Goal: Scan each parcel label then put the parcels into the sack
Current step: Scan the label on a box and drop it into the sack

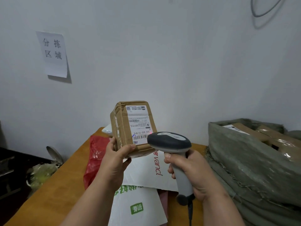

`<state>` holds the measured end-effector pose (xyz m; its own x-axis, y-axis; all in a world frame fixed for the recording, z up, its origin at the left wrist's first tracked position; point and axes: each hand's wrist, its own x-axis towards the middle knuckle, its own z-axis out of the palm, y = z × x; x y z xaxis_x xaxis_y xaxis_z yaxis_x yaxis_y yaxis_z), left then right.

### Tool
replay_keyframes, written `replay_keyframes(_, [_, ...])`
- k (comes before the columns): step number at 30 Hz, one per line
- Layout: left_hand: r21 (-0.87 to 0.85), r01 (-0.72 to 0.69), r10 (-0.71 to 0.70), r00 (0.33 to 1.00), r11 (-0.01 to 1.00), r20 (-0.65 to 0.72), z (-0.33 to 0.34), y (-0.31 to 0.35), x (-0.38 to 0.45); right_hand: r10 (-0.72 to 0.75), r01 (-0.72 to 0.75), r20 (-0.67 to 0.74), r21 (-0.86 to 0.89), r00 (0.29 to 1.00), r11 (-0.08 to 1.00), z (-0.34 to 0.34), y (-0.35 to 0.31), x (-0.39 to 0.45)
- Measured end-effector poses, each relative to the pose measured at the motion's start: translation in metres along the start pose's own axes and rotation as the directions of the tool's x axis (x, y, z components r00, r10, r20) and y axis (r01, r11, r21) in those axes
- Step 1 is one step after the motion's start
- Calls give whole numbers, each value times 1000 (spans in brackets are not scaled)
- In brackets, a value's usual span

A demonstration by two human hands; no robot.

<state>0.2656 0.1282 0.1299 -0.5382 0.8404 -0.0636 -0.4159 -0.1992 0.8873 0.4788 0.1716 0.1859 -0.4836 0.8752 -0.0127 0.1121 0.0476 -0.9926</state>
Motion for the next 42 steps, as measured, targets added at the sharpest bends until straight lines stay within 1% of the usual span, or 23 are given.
replay_keyframes(3, [7, 9, -9, 1000, 1000, 13, 11, -6, 2, 19, -20, -66, -11, 998, 1000, -9, 2, -4])
replay_keyframes(6, [32, 9, -10, 998, 999, 56, 28, -11, 7, 25, -26, -185, -4, 982, 1000, -19, 2, -6])
replay_keyframes(9, [38, 14, -19, 993, 999, 119, 44, -14, 14, 38, -30, -309, 32, 950, 999, -29, 2, -10])
replay_keyframes(16, [97, 44, -70, 955, 994, 288, 90, -34, 25, 64, -3, -546, 112, 835, 994, -60, 8, -24])
replay_keyframes(19, [133, 50, -95, 929, 990, 357, 121, -45, 20, 102, -7, -617, 154, 781, 988, -79, 19, -36])
replay_keyframes(21, [169, 37, -102, 913, 985, 396, 147, -50, 16, 109, 22, -657, 187, 746, 982, -96, 22, -42])
replay_keyframes(24, [215, -18, -81, 893, 977, 443, 195, -54, 16, 99, 91, -708, 225, 699, 970, -129, 23, -44])
replay_keyframes(27, [249, -105, -30, 874, 963, 485, 251, -57, 18, 77, 160, -741, 243, 667, 957, -168, 23, -41])
replay_keyframes(30, [286, -213, 39, 858, 934, 512, 315, -68, 16, 59, 214, -771, 248, 634, 945, -220, 22, -37])
replay_keyframes(33, [300, -310, 101, 828, 902, 551, 384, -85, 15, 53, 243, -803, 241, 594, 940, -277, 18, -37])
replay_keyframes(37, [298, -413, 189, 803, 861, 566, 466, -108, 10, 22, 289, -818, 228, 574, 930, -344, 14, -40])
replay_keyframes(39, [334, -475, 232, 793, 814, 563, 499, -119, 9, 14, 295, -818, 223, 575, 929, -370, 15, -44])
replay_keyframes(40, [373, -499, 232, 789, 782, 570, 513, -126, 9, 13, 296, -815, 226, 579, 928, -381, 17, -47])
replay_keyframes(42, [494, -555, 190, 771, 669, 608, 536, -141, 10, 15, 301, -807, 237, 590, 924, -401, 21, -51])
